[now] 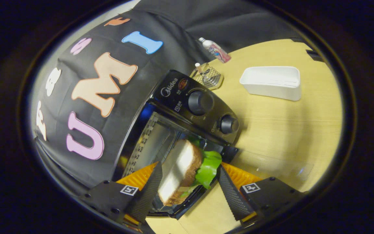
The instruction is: Open the toaster oven, put the food inside, and close the toaster oven door.
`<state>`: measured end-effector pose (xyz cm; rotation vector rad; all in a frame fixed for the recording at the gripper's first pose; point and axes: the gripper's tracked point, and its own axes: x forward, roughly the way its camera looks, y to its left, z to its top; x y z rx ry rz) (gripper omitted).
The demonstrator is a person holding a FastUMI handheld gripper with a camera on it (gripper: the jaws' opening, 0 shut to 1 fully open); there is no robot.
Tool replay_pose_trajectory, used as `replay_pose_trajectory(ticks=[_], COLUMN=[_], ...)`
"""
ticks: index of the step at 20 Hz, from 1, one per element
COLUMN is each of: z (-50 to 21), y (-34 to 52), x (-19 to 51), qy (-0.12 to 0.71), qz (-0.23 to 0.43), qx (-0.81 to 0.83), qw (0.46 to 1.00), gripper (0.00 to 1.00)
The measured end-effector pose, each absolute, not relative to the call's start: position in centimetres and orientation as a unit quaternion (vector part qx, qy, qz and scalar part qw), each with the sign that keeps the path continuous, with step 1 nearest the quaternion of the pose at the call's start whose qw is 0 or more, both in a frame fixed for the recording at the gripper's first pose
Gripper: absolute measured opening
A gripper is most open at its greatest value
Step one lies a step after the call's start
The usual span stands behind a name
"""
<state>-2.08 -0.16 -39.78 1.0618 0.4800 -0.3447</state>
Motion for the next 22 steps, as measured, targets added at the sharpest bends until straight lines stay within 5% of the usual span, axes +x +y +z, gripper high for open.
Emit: replay_pose_trajectory(ticks=[14, 22], z=[-37.3, -39.7], y=[1.5, 0.5], x=[-9.6, -18.8], qy=[0.254, 0.341], qz=[-0.057, -0.07], qx=[0.258, 0.048], qw=[0.93, 0.936], gripper=[1.0, 1.0])
